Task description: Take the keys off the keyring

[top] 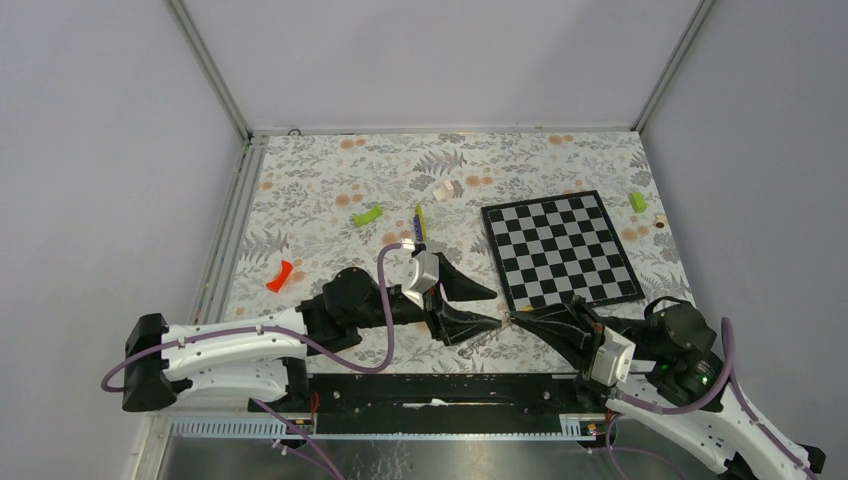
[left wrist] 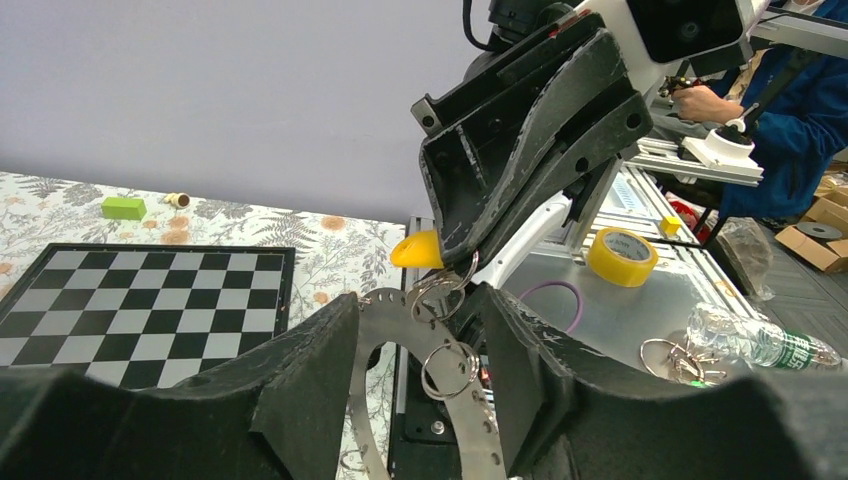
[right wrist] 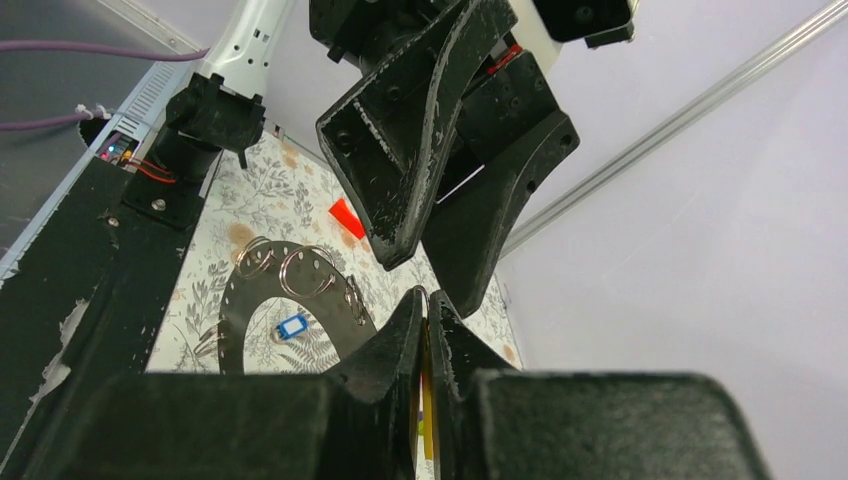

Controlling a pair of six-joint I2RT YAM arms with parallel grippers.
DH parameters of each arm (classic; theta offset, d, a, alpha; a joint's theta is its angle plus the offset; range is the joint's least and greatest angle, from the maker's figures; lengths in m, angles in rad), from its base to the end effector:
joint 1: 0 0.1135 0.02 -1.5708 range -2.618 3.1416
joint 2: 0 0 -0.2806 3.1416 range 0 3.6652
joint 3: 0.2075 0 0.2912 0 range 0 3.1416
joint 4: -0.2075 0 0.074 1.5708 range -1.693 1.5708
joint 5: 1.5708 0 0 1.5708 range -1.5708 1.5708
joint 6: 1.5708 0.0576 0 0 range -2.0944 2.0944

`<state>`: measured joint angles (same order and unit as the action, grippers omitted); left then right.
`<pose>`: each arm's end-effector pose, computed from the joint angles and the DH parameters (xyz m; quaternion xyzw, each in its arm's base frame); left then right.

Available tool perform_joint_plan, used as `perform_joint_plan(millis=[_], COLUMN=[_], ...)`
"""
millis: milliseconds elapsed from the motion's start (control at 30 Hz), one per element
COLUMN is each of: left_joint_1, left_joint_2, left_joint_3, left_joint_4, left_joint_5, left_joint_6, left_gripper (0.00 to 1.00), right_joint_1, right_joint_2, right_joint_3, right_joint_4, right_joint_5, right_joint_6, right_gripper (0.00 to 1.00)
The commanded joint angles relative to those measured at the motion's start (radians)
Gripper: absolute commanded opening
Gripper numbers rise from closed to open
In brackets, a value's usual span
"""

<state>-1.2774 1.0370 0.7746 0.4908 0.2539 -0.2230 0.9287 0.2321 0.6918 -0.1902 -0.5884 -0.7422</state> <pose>0.0713 -0.2860 0.3685 0.3961 0.4833 -0.5872 0.5146 0.0302 0.0938 0.3907 -0.5847 0.2178 0.2458 0.7418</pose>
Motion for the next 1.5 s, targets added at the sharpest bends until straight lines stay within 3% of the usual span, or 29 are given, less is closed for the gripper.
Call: perform_joint_plan(millis=[0, 367, 933, 1367, 1467], left_joint_1=[0.002, 0.003, 0.003, 0.003, 0.003], left_joint_2=[0.006, 0.056, 0.098, 0.091, 0.081], left_joint_3=[-0.004, 0.031, 0.052, 0.052, 0.047], left_joint_4=[0.071, 0.088, 0.132, 0.143, 0.144], left_joint_5=[0.026, 0.064, 0.110, 0.110, 0.112], left_joint_6=[-0.021, -0.030, -0.047, -0.045, -0.040], left_gripper=[0.52, 0.52, 0.43, 0.00, 0.00], right_joint_1=[0.001, 0.001, 0.001, 0.001, 0.001], right_joint_2=[-0.002, 0.006, -0.002, -0.016, -0.024], right_joint_3=[0.058, 0.059, 0.046, 0.046, 0.048], right_joint_4=[0.073, 0.091, 0.086, 0.053, 0.039], right_joint_5=[-0.035, -0.050, -0.044, -0.027, -0.013], right_joint_6=[0.016, 0.026, 0.030, 0.020, 0.013], right_gripper=[0.00, 0.00, 0.00, 0.00, 0.00])
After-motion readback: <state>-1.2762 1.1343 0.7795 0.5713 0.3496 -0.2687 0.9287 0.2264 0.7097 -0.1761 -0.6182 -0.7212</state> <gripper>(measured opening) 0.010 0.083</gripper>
